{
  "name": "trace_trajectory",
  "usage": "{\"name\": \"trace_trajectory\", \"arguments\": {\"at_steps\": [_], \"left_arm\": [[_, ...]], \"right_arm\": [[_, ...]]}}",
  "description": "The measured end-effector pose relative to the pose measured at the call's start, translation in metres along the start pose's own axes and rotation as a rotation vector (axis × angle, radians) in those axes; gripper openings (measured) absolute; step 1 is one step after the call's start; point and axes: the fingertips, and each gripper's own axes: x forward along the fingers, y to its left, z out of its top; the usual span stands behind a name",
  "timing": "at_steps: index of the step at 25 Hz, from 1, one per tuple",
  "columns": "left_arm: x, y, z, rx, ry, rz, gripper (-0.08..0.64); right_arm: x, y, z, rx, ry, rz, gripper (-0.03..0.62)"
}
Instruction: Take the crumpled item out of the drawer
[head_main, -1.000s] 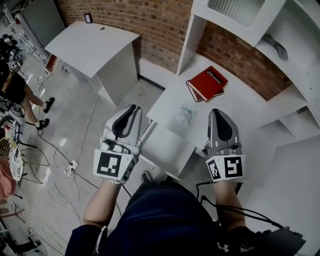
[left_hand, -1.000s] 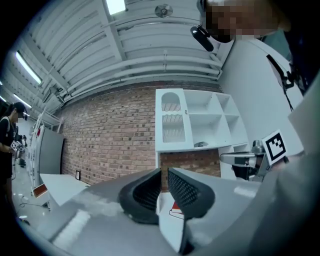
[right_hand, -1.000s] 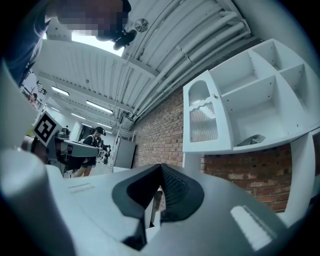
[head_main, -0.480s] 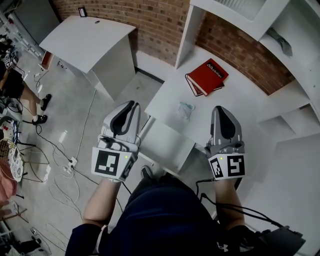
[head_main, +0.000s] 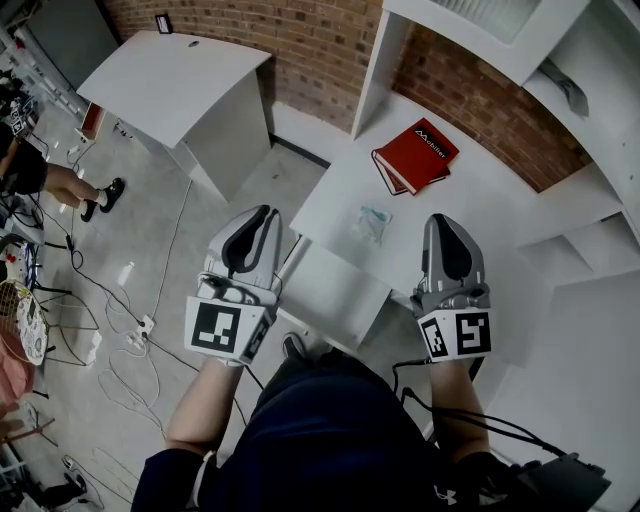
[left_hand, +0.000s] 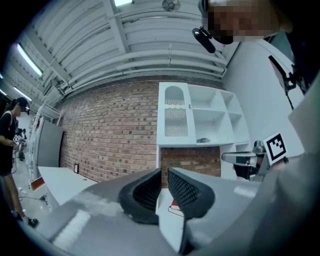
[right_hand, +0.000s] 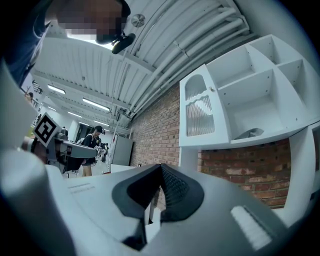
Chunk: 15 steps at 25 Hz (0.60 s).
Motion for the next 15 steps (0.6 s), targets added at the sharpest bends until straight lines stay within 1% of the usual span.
{"name": "trace_trajectory", "arguments": {"at_steps": [15], "left_arm": [[0.0095, 0.0037, -0.0092, -0.002, 0.022, -0.002, 0.046]], "right_arm": [[0.0072, -0.0029, -0.0073, 0.007, 0.011, 0.005, 0.002]]}}
